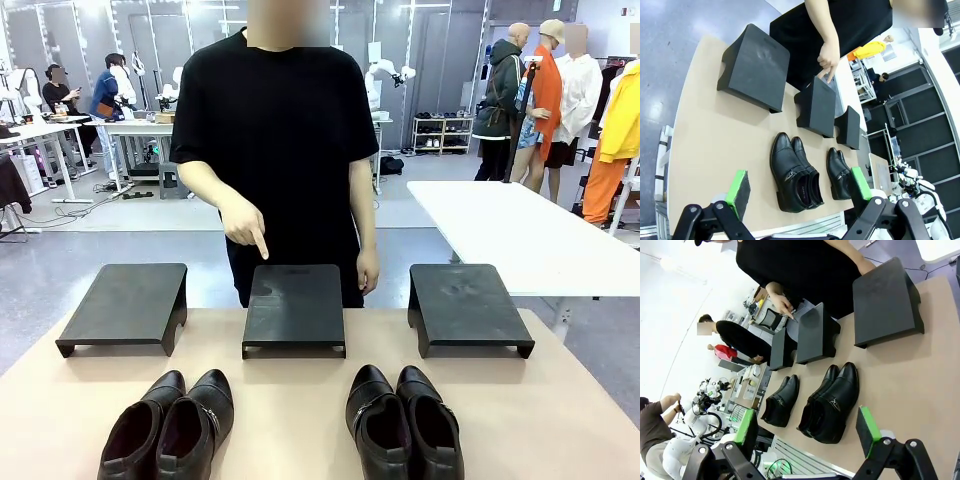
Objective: Place the shoes on the stand as instructed by the person.
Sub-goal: Pick up one pair of Shoes and place it on the Shoes Stand indicated by the person.
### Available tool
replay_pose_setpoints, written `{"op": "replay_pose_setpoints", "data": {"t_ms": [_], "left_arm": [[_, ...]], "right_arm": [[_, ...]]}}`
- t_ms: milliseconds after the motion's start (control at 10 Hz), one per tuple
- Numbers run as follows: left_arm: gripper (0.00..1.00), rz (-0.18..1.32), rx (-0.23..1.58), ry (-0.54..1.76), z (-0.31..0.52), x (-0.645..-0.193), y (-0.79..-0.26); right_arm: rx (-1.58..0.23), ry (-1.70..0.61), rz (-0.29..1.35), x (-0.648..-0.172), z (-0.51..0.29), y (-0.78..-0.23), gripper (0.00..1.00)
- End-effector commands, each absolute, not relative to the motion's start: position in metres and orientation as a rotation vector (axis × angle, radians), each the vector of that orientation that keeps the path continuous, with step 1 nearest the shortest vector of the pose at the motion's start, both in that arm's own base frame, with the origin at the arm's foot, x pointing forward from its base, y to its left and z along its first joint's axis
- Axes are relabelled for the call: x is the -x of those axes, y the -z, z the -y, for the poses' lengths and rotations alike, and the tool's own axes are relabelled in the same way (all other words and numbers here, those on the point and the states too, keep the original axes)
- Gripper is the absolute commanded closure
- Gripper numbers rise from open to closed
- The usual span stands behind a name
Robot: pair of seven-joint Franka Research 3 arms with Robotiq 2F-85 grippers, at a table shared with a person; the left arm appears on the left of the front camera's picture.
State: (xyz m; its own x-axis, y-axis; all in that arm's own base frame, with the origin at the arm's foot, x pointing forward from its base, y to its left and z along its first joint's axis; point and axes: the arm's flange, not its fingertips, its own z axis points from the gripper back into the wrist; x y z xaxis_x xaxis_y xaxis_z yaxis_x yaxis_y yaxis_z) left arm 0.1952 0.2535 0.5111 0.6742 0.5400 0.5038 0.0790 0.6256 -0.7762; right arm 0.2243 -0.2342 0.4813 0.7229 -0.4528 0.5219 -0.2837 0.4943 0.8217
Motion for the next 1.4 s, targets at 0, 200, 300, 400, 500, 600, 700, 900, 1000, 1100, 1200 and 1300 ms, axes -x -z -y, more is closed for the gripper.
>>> {"op": "replay_pose_setpoints", "data": {"t_ms": [0,200,300,400,500,600,700,900,1000,1100,1200,1300], "left_arm": [[0.0,0.801,0.872,-0.288,-0.254,-0.195,-0.51],[0.0,0.801,0.872,-0.288,-0.254,-0.195,-0.51],[0.0,0.801,0.872,-0.288,-0.254,-0.195,-0.51],[0.0,0.801,0.872,-0.288,-0.254,-0.195,-0.51],[0.0,0.806,0.872,-0.3,-0.254,-0.195,-0.511],[0.0,0.804,0.838,-0.213,-0.239,-0.203,-0.535],[0.0,0.748,0.781,-0.137,-0.218,-0.213,-0.556],[0.0,0.578,0.646,0.033,-0.148,-0.238,-0.583],[0.0,0.509,0.589,0.096,-0.113,-0.25,-0.591],[0.0,0.455,0.539,0.16,-0.078,-0.261,-0.598],[0.0,0.418,0.487,0.224,-0.042,-0.266,-0.606],[0.0,0.37,0.396,0.271,-0.006,-0.267,-0.61]], "right_arm": [[-1.079,0.099,0.816,-0.225,0.236,-0.481,0.0],[-1.079,0.099,0.816,-0.225,0.236,-0.481,0.0],[-1.079,0.099,0.816,-0.225,0.236,-0.481,0.0],[-1.079,0.099,0.816,-0.225,0.236,-0.481,0.0],[-1.079,0.099,0.816,-0.225,0.236,-0.481,0.0],[-1.079,0.099,0.816,-0.225,0.236,-0.481,0.0],[-1.079,0.099,0.816,-0.225,0.236,-0.481,0.0],[-1.079,0.099,0.816,-0.225,0.236,-0.481,0.0],[-1.079,0.099,0.816,-0.225,0.236,-0.481,0.0],[-1.079,0.099,0.816,-0.225,0.236,-0.481,0.0],[-1.079,0.099,0.816,-0.225,0.236,-0.481,0.0],[-1.079,0.099,0.816,-0.225,0.236,-0.481,0.0]]}}
